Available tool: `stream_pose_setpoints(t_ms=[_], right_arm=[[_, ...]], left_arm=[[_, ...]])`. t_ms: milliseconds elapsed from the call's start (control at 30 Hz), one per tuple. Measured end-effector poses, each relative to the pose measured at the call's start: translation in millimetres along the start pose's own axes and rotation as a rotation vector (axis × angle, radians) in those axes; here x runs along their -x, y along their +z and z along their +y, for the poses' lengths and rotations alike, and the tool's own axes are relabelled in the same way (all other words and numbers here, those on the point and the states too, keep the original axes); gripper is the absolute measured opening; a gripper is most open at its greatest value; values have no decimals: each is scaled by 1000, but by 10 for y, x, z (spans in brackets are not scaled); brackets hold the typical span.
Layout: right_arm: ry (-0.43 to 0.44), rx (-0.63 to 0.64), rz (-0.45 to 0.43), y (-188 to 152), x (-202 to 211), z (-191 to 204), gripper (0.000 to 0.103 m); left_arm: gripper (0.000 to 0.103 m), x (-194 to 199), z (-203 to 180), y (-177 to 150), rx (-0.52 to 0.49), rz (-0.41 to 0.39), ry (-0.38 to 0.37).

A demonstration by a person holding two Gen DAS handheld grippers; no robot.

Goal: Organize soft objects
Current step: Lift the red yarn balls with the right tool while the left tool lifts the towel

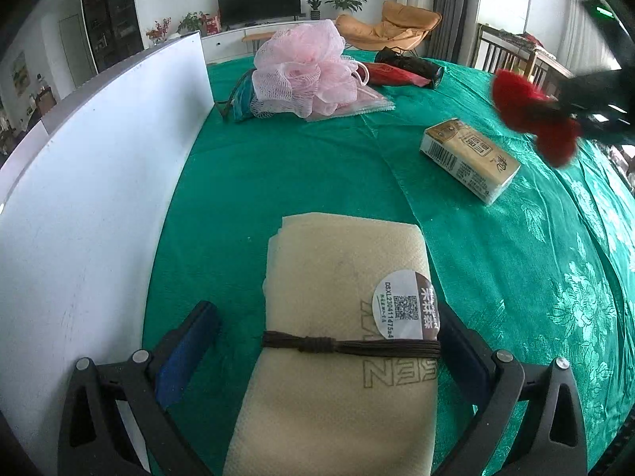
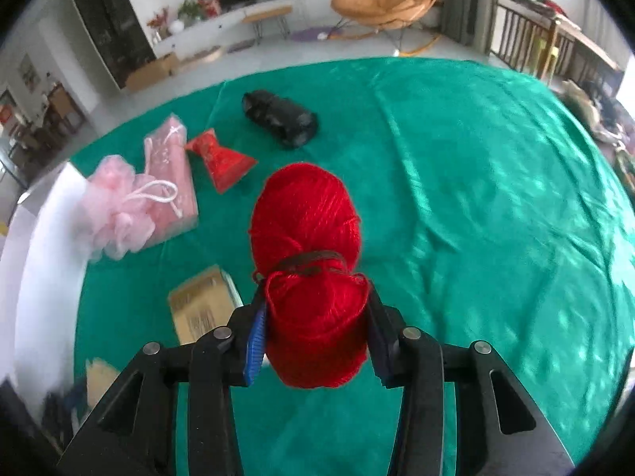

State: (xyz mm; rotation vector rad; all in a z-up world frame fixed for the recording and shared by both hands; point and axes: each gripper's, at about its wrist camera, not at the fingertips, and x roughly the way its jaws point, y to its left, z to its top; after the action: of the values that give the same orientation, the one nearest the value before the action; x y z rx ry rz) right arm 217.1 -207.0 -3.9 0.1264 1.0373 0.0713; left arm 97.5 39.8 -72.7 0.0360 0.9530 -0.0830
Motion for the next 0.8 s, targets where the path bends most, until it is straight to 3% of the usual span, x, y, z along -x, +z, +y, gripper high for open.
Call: stream_pose_setpoints(t_ms=[133,300,400,467,633,800], right_arm=[[53,-70,20,-418,384,-213,46],[136,-179,66,-1062,485,-315,46],[98,-171,24,-1368,413,-248,52],[66,-136,-53,-1514,414,-183,65],[-27,-58,-168,-1747,351,-34,71],[-137,51,-146,-1740,270,150,77]], left_arm=[[103,0,0,-1,0,0,0],[103,-2,0,0,0,0,0],[103,-3,0,1,-1,0,0],[103,-2,1,1,-1,0,0],[103,-5,0,2,-1,-1,0],[103,-8,0,2,0,0,0]])
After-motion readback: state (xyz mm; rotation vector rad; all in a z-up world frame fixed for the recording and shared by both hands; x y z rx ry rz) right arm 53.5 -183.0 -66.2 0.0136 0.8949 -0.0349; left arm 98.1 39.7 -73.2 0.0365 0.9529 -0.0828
